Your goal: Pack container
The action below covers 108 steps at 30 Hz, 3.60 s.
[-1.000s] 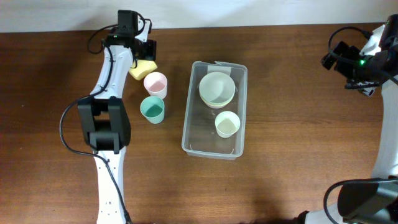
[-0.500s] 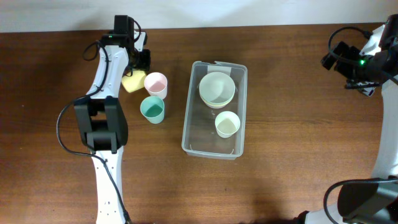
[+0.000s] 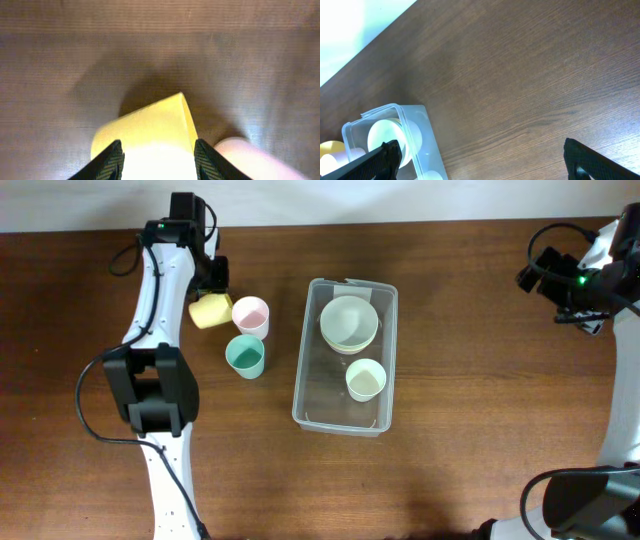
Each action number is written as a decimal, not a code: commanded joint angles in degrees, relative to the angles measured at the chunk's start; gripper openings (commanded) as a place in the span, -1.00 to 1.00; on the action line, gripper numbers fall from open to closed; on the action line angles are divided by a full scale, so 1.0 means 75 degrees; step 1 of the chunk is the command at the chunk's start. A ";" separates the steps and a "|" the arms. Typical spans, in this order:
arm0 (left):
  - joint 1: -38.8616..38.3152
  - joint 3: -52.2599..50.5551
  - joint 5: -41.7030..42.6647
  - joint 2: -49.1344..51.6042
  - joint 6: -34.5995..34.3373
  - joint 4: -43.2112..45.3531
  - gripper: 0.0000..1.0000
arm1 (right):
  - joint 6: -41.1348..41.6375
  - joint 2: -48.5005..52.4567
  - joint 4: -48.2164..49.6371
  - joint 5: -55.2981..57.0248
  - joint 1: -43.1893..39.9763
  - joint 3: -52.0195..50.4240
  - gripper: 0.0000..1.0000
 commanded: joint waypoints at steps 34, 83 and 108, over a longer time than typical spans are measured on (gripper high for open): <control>0.0370 0.0064 -0.2885 -0.0227 -0.0758 -0.1961 -0.04 | -0.0050 0.0029 0.0020 0.0038 -0.0020 0.0029 0.98; -0.0198 0.0020 -0.3112 -0.0184 0.0254 -0.0953 0.00 | -0.0050 0.0029 0.0020 0.0038 -0.0020 0.0029 0.98; 0.0055 0.0020 -0.3695 0.0985 0.0714 0.0868 0.00 | -0.0050 0.0029 0.0020 0.0038 -0.0020 0.0029 0.98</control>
